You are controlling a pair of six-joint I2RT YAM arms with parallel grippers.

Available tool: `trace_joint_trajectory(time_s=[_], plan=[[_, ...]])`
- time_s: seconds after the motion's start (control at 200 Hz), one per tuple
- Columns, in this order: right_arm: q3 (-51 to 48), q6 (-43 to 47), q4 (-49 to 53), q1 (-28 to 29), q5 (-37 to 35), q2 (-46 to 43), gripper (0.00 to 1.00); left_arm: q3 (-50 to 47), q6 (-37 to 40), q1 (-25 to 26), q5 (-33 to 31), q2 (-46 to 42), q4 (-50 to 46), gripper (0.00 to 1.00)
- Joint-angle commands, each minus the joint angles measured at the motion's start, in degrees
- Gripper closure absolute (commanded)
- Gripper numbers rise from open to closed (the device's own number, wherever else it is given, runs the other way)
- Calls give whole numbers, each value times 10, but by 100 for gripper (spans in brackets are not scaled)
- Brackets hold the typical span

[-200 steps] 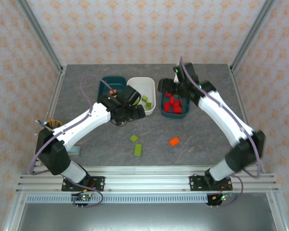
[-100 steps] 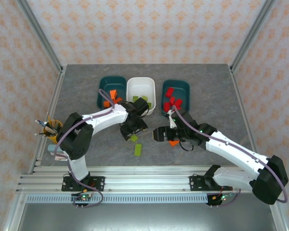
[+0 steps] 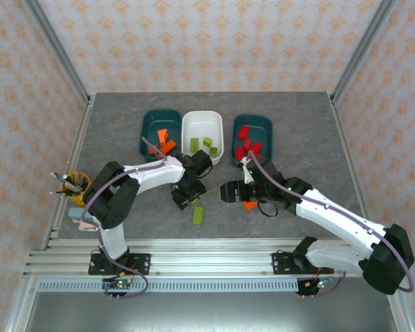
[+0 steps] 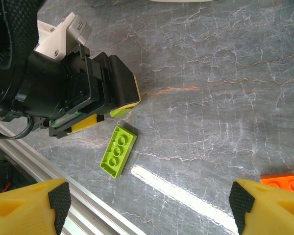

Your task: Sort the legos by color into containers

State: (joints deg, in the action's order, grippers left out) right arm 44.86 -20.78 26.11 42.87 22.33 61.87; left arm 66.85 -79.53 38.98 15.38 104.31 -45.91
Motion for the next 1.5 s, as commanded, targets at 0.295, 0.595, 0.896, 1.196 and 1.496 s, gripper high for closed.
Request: trace_joint_trajectory(time_s=[0.295,0.595,0.896,1.196,1.496], plan=[[31,-3,5,2,-12,12,15,9,33,1,-56,14,44,60],[45,-7,10,2,-24,13,15,54,75,1,-98,-3,-6,69],[103,-57,-15,-9,-90,12,15,257,194,-36,-164,1,-125,68],[177,-139,-78,-77,-77,86,13,512,323,-113,-153,171,-139,68],[246,-184,-68,-128,-25,159,0,761,390,-150,-148,382,-168,69]])
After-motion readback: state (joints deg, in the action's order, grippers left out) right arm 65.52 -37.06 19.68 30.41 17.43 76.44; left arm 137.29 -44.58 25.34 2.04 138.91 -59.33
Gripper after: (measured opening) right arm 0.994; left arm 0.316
